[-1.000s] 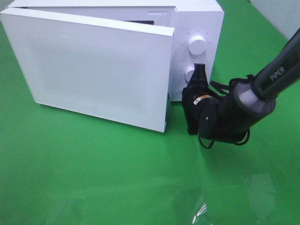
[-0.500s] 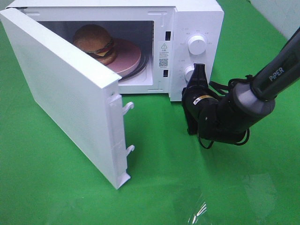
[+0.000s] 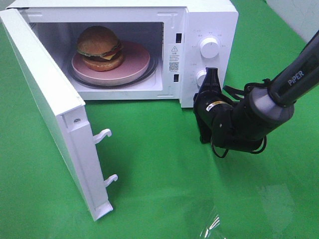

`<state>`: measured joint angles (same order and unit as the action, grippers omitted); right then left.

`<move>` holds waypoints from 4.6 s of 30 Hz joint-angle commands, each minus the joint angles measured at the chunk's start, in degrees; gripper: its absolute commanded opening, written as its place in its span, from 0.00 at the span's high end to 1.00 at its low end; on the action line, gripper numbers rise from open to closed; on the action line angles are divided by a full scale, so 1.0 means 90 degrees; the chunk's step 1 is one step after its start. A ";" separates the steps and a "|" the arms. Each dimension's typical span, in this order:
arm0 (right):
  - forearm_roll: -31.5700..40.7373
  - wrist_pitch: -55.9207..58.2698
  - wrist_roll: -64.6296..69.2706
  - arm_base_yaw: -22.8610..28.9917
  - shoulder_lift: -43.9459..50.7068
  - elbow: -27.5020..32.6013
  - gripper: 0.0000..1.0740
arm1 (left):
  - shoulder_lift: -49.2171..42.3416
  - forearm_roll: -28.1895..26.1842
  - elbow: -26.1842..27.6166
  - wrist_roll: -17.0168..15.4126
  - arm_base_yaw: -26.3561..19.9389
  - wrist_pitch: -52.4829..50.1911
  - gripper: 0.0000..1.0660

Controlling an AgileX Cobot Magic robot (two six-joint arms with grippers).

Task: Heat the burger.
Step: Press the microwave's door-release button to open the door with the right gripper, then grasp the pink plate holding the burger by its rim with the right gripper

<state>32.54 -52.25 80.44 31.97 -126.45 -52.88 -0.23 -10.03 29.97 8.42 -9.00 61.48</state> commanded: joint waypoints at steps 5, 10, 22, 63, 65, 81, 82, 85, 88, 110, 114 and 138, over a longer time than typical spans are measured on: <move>-0.0312 -0.0395 -0.0108 -0.0185 0.0395 0.0159 1.00 | -0.0038 -0.0032 -0.0025 -0.0032 0.0045 0.0006 0.09; -0.0427 -0.0134 0.0019 -0.0108 0.0637 0.0586 1.00 | -0.0038 -0.0032 -0.0025 -0.0032 0.0045 0.0006 0.09; -0.0662 0.0433 0.0204 -0.0032 0.1095 0.1190 1.00 | -0.0038 -0.0038 -0.0025 -0.0032 0.0045 0.0006 0.09; -0.1483 0.5144 -0.4857 -0.0032 0.4418 0.2044 0.92 | -0.0038 -0.0038 -0.0025 -0.0032 0.0045 0.0006 0.09; -0.1483 0.5354 -0.5195 -0.0032 0.4520 0.2044 0.92 | -0.0038 -0.0038 -0.0025 -0.0032 0.0045 0.0006 0.09; -0.1534 0.7277 -0.7888 -0.0032 0.4666 0.1496 0.88 | -0.0038 -0.0038 -0.0025 -0.0032 0.0045 0.0006 0.09; -0.1687 0.7506 -0.8282 -0.0032 0.4666 0.1381 0.87 | -0.0038 -0.0038 -0.0025 -0.0032 0.0045 0.0006 0.09; -0.1929 0.7709 -0.8613 -0.0032 0.4666 0.1273 0.87 | -0.0038 -0.0038 -0.0025 -0.0032 0.0045 0.0006 0.09; -0.2406 0.7970 -0.9123 -0.0032 0.4666 0.1152 0.86 | -0.0038 -0.0038 -0.0025 -0.0032 0.0045 0.0006 0.09; -0.4609 0.8728 -1.3267 -0.0032 0.4666 0.0427 0.75 | -0.0038 -0.0038 -0.0025 -0.0032 0.0045 0.0006 0.09; -0.4615 0.8645 -1.3687 -0.0032 0.4666 0.0414 0.67 | -0.0038 -0.0038 -0.0025 -0.0032 0.0045 0.0006 0.09; -0.6436 0.8518 -1.4330 0.0560 0.4660 0.0414 0.09 | -0.0038 -0.0038 -0.0025 -0.0032 0.0045 0.0006 0.09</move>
<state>-23.89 24.06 -49.79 36.90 -85.08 -48.76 -0.23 -10.03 29.97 8.42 -9.00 61.48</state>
